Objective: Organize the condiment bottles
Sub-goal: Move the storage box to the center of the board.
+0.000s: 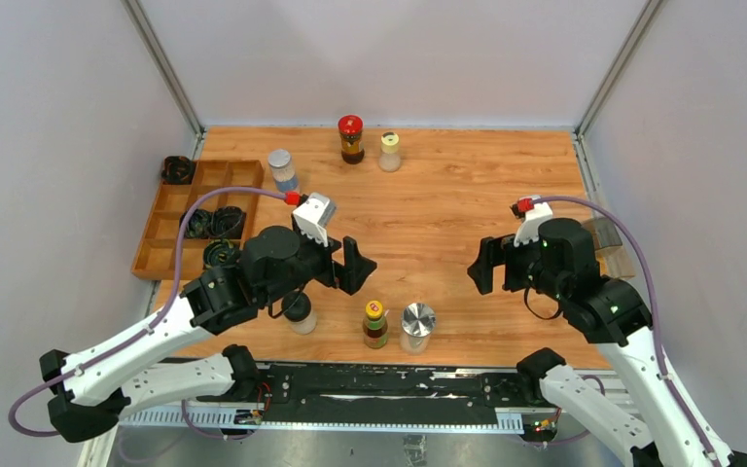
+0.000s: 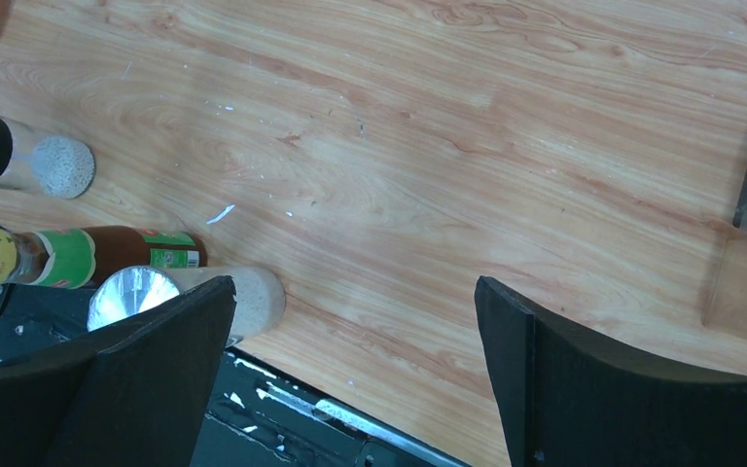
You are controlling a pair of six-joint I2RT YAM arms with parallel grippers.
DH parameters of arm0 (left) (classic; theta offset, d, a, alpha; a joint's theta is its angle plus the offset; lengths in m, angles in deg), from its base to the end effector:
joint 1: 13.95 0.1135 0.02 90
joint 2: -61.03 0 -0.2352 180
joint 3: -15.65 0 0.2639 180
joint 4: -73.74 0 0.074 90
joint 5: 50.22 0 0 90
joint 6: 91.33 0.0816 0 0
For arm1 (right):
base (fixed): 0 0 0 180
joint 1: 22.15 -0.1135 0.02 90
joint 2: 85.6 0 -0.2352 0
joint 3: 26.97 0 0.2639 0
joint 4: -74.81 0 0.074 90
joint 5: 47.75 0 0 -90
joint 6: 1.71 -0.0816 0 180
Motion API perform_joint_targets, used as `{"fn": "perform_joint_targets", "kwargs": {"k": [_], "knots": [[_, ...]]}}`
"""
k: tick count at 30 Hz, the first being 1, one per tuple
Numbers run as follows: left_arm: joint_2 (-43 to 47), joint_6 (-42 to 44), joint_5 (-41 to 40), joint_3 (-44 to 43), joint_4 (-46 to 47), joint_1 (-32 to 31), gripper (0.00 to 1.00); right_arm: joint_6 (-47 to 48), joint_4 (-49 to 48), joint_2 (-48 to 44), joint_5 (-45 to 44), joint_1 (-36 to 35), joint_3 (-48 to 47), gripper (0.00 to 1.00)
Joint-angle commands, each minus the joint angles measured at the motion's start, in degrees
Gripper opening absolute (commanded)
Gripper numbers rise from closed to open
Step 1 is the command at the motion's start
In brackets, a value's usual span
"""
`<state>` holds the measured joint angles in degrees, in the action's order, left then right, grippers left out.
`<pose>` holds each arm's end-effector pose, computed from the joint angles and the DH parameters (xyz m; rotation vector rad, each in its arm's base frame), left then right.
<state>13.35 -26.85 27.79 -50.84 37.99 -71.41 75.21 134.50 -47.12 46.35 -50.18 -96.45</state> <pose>0.1534 -0.2089 0.3277 0.3874 1.9002 -0.7968 0.1724 0.0984 0.3212 -0.3189 2.0865 0.5099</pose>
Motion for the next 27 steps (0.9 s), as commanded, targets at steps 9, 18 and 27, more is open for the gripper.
{"fn": "perform_joint_targets", "kwargs": {"k": [9,18,27], "knots": [[-2.5,0.1,-7.0,-5.9,-14.0,0.4,1.00,-2.8,8.0,3.1,-12.1,-0.5,-5.3,1.00],[0.6,-1.8,-11.0,-4.0,-17.3,0.7,1.00,-0.6,11.6,10.4,-16.7,16.4,-8.3,1.00],[5.5,-3.9,-6.0,0.8,-17.2,0.8,1.00,-4.8,8.7,17.2,-11.3,33.1,-6.1,0.98]]}}
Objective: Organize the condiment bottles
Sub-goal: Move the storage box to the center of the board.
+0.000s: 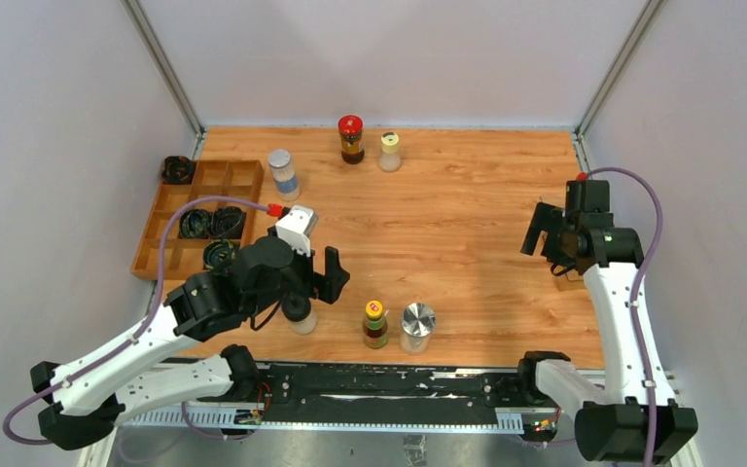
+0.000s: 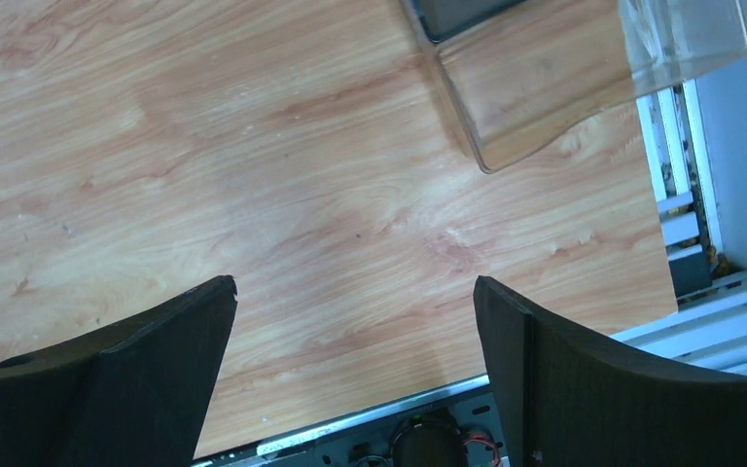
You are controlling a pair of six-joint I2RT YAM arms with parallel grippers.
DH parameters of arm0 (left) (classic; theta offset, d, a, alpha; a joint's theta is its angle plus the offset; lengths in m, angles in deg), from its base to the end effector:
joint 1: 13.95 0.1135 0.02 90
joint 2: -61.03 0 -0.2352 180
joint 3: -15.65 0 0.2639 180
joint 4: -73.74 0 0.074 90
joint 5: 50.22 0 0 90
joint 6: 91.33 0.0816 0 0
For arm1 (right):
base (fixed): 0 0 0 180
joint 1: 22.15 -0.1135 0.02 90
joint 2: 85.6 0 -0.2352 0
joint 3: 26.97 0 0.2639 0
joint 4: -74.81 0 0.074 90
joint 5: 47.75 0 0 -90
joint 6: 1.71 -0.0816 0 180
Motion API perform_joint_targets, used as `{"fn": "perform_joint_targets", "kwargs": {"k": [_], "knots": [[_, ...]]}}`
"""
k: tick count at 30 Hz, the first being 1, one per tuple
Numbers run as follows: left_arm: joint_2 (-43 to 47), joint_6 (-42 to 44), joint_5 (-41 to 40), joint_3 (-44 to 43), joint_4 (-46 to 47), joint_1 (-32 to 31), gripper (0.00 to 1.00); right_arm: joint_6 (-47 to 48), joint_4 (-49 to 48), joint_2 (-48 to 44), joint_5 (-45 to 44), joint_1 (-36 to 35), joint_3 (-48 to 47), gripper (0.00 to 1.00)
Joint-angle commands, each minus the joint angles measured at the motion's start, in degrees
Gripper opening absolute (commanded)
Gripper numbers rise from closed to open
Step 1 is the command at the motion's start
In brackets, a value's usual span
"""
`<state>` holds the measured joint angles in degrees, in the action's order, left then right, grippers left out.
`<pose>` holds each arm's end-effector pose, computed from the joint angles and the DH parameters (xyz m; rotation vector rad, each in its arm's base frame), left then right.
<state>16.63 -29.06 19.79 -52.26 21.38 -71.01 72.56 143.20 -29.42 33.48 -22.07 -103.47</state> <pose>0.1463 -0.1744 0.3106 0.3166 2.0642 -0.5571 0.2399 -0.0128 0.2855 0.3994 2.3641 -0.0570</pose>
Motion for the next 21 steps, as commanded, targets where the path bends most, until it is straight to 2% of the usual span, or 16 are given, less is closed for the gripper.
{"fn": "perform_joint_targets", "kwargs": {"k": [1,6,10,18,21], "knots": [[2.9,-1.8,2.6,2.7,-0.7,0.4,1.00,-2.5,-0.8,-0.7,2.0,6.1,1.8,0.98],[6.0,-2.8,5.4,5.6,-0.6,0.4,1.00,-4.5,-3.5,1.5,2.2,11.7,3.9,0.93],[7.7,-3.0,7.7,6.9,-0.7,0.4,1.00,-6.6,-6.3,3.9,3.7,15.1,5.0,0.85],[8.6,-2.7,10.3,8.0,-0.6,0.4,1.00,-5.9,-11.0,15.0,5.6,15.9,0.1,0.67],[8.0,-3.0,10.8,8.3,-0.4,0.4,1.00,-5.4,-10.2,19.8,6.9,15.9,-2.9,0.66]]}}
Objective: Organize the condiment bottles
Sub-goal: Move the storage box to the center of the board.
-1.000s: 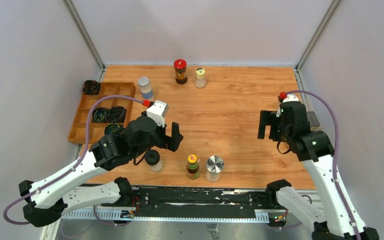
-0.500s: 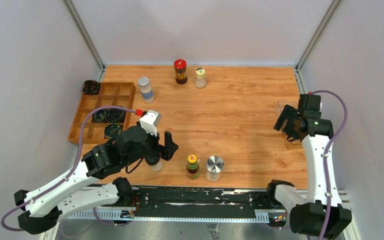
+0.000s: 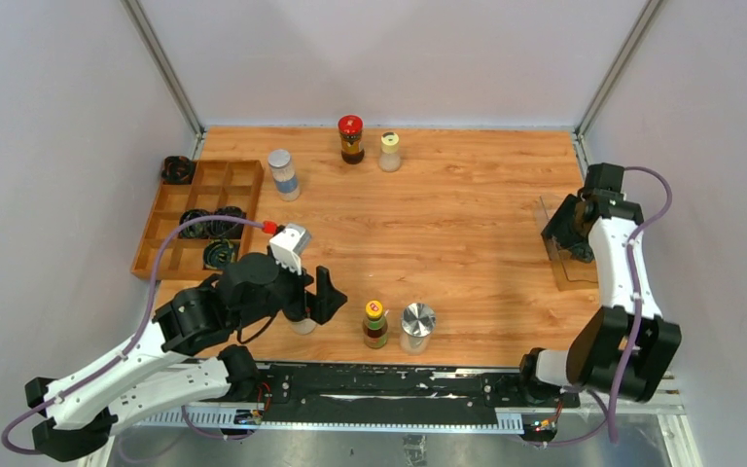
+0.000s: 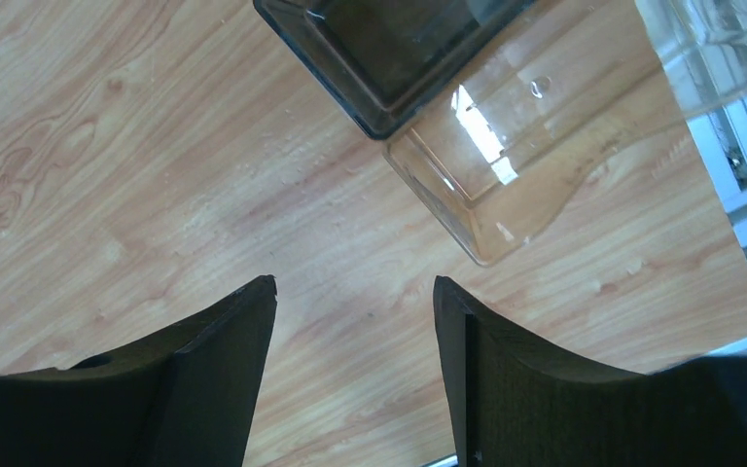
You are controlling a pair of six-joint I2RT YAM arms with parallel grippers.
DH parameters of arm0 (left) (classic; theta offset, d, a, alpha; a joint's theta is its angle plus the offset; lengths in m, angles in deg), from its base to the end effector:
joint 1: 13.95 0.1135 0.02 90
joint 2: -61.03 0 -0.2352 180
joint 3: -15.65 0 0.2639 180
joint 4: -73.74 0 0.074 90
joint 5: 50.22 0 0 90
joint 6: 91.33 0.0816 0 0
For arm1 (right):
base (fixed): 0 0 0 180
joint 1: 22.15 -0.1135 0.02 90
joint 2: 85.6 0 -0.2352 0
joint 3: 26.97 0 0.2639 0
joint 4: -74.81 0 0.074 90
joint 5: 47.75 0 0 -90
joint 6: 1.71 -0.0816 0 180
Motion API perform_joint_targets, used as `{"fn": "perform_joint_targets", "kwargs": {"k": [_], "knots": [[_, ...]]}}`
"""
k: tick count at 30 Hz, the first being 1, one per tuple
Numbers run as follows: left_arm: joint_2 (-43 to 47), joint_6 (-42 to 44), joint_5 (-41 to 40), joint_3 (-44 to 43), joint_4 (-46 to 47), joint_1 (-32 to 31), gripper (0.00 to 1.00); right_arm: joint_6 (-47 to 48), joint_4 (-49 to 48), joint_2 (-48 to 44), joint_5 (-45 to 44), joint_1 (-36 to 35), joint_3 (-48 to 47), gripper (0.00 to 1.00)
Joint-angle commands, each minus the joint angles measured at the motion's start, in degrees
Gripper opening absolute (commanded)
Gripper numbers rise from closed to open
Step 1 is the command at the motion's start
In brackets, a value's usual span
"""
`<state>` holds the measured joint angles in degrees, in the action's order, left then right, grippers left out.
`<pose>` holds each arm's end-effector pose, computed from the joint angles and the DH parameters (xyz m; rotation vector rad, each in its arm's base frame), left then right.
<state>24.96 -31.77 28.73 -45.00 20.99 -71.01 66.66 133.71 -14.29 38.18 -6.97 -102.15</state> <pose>0.1250 -0.1641 0.2890 0.3710 2.1052 -0.7346 0.2851 -0.0834 0.2268 0.8250 2.3898 -0.0449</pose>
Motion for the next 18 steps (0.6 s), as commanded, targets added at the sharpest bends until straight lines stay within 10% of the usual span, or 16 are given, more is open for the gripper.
{"fn": "perform_joint_targets", "kwargs": {"k": [1,18], "knots": [[-0.6,-0.5,2.0,1.2,0.1,0.4,1.00,0.7,-0.7,6.3,2.2,0.8,-5.2,0.66],[-3.7,-2.4,3.9,1.0,2.2,0.4,1.00,-0.7,-0.7,25.3,-3.4,0.9,-16.1,0.66]]}}
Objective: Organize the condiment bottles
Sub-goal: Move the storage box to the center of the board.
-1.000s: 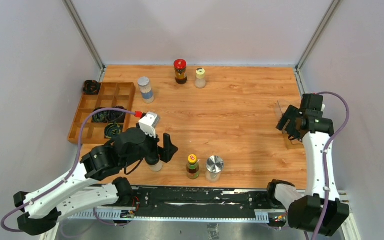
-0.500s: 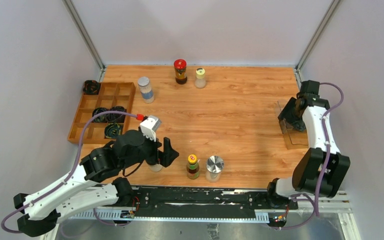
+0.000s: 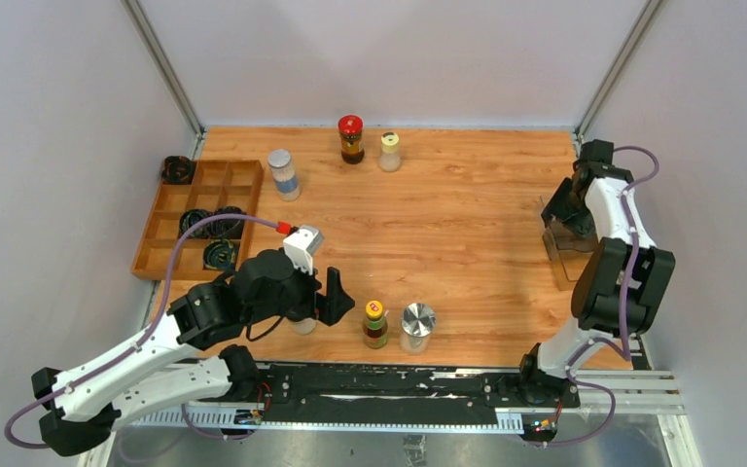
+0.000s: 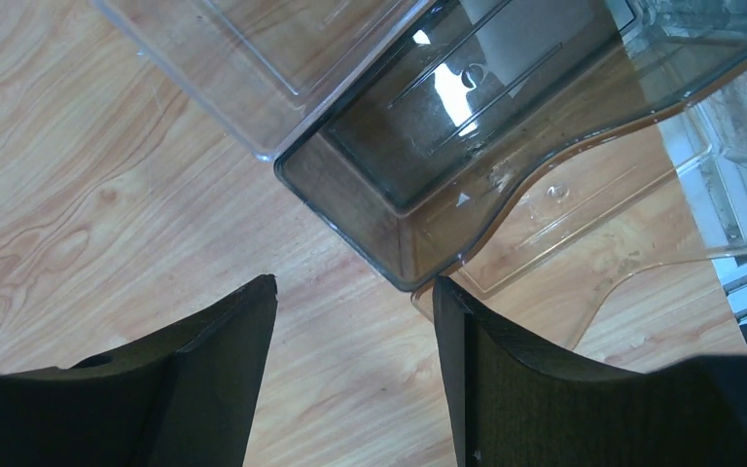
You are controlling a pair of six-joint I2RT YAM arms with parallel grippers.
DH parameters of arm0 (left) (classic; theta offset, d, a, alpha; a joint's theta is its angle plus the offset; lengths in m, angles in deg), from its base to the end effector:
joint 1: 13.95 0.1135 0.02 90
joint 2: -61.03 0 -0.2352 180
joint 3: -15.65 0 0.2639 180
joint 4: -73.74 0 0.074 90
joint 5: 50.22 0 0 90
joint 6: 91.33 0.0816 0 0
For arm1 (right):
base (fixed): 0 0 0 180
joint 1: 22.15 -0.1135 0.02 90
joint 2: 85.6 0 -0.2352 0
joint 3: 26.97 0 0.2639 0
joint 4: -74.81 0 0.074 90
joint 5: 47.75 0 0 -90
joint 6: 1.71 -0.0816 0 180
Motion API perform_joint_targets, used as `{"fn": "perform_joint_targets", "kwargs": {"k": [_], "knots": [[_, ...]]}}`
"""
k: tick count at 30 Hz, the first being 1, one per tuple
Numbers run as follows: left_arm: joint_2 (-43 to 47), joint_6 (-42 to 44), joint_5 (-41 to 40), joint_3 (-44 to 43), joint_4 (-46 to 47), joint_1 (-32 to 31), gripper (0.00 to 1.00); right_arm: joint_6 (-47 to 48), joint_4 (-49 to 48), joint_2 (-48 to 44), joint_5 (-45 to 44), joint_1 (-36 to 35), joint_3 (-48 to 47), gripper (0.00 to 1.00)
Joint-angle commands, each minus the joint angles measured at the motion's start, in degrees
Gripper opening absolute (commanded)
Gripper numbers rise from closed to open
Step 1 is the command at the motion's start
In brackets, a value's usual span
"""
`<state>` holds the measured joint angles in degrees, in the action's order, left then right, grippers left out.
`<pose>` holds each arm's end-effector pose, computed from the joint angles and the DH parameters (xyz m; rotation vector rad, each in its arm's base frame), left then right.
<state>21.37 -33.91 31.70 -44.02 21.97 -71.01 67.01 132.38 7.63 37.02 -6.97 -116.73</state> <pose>0.1284 -0.1771 0.2724 0.3848 2.1853 -0.7595 0.3569 -0.1045 0.1965 0.8525 2.4893 -0.0838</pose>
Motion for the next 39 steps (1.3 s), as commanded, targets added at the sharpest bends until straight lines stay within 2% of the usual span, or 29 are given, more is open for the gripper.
{"fn": "perform_joint_targets", "kwargs": {"k": [1,10,20,23,28,29,30,39], "knots": [[-0.2,-0.1,1.2,-0.3,1.2,0.4,1.00,-1.0,0.6,4.1,-2.6,1.0,-1.4,0.66],[1.4,-1.3,1.4,0.9,1.2,0.4,1.00,0.3,-1.6,8.3,-1.1,1.4,-2.1,0.66],[4.8,-2.7,0.4,2.9,1.1,0.4,1.00,1.2,-4.2,12.9,3.6,0.0,-1.0,0.61],[5.4,-3.0,0.7,2.7,1.0,0.4,1.00,1.7,-4.5,12.7,3.3,-1.9,-0.5,0.49],[6.2,-3.0,0.4,2.8,0.7,0.4,1.00,2.0,-4.4,10.6,1.3,-5.6,0.5,0.14],[6.5,-3.0,0.4,3.0,0.6,0.4,1.00,2.1,-4.4,10.1,0.8,-6.5,0.6,0.05],[6.7,-3.1,0.4,3.2,0.5,0.4,1.00,2.2,-4.1,9.9,0.4,-7.6,0.5,0.01],[10.1,-4.3,0.4,4.4,-0.8,0.4,1.00,0.5,-2.7,8.8,-1.8,-19.8,-1.9,0.00]]}}
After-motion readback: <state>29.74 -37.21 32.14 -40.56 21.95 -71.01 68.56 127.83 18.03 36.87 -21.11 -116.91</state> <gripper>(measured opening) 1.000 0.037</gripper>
